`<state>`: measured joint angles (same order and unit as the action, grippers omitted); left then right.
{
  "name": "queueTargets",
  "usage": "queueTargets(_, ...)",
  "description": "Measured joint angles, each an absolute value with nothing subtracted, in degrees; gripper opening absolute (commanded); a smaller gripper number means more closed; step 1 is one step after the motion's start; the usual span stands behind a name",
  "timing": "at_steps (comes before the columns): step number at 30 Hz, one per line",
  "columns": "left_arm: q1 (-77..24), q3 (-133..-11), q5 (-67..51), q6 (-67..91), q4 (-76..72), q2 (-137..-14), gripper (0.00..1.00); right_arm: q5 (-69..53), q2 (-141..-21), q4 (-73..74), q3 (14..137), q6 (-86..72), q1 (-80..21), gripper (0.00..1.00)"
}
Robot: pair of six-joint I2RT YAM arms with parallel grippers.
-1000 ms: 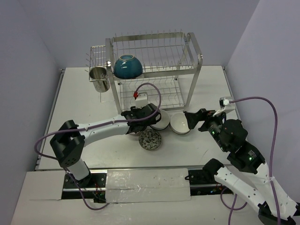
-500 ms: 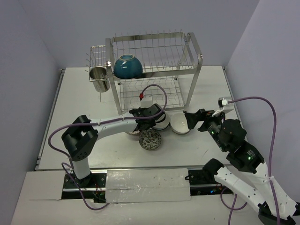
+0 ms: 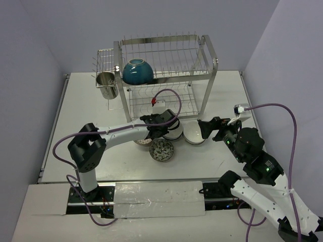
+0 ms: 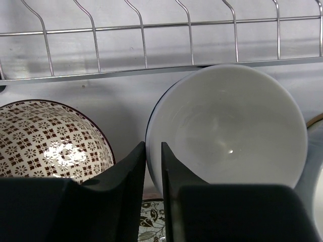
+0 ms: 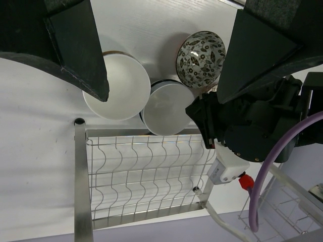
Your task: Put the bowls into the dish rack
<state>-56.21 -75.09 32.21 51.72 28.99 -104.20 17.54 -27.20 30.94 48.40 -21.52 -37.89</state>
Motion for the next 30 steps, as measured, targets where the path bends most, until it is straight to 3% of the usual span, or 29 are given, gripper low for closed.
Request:
queueTargets(9,-55.7,-76.0,32.3,51.2,30.1,-104.9,0.11,17.5,-27.3,30.9,48.4,-21.3,-37.9,0.95)
queueTargets(12,-55.5,-76.2,32.3,51.1,30.1,-104.9,0.0,17.5,-27.5,30.8,48.4,-21.3,-37.9,0.95)
queueTargets(23,-55.5,-76.4,32.4,46.6,30.3,-103.4,0.0,17.3,-28.0,29.6,48.4,-21.1,-37.9,0.95)
queueTargets(30,-55.5,-76.5,32.9,39.0,30.1,-95.8,0.0,17.3,-28.7,29.1,48.4,-21.1,-37.9,0.95)
